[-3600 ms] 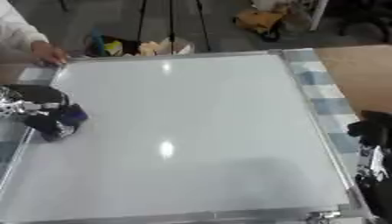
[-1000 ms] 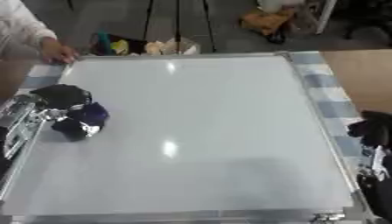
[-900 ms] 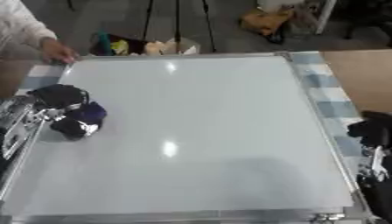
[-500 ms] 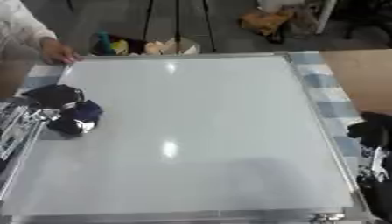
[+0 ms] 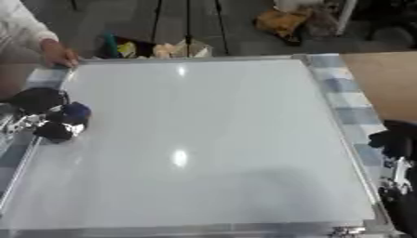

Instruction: Wipe the whiteboard clean with a brush.

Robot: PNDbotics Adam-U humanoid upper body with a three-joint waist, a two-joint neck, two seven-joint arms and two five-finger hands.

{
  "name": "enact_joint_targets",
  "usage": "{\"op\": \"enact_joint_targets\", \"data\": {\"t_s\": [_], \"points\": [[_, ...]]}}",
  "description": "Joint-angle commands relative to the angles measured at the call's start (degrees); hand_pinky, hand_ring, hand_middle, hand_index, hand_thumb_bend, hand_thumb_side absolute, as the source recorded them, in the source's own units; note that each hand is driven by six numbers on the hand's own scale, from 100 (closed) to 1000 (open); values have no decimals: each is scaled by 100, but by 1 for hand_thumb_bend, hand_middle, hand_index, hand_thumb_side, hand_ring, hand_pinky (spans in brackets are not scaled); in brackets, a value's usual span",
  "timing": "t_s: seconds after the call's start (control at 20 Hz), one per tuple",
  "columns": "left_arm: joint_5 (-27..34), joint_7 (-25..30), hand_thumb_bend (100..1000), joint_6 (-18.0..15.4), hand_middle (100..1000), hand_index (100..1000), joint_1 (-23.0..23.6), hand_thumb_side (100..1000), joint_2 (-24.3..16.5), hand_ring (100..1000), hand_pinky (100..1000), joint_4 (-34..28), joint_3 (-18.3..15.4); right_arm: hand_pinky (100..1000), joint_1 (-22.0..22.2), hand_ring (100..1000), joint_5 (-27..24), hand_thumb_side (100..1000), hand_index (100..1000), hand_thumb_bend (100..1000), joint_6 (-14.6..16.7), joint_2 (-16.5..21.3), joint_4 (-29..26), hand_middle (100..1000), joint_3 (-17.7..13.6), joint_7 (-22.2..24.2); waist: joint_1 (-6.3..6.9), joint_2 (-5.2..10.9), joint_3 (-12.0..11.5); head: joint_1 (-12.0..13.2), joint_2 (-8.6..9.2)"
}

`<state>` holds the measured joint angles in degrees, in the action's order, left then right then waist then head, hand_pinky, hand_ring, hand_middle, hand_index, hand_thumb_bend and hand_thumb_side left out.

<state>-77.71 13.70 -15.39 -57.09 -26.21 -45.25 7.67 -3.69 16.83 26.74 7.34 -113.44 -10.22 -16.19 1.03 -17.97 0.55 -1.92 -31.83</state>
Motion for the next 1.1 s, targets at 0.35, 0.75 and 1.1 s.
{"op": "enact_joint_targets", "data": {"t_s": [0.35, 0.75, 1.1], "points": [[-723, -70, 100, 247, 308, 455, 161, 670, -235, 533, 546, 547, -129, 469, -25, 526, 50, 665, 674, 100, 12, 38, -116, 422, -14, 29, -35, 4, -8, 2, 73], [-678, -113, 100, 248, 303, 455, 129, 675, -204, 530, 542, 563, -140, 470, -33, 527, 45, 664, 675, 100, 10, 38, -116, 422, -9, 48, -30, -3, -4, 8, 75], [-545, 73, 100, 52, 301, 453, 104, 697, -154, 528, 538, 502, -50, 470, -33, 527, 25, 662, 675, 100, 14, 55, -116, 423, -8, 46, -20, 15, 3, 13, 87]]}}
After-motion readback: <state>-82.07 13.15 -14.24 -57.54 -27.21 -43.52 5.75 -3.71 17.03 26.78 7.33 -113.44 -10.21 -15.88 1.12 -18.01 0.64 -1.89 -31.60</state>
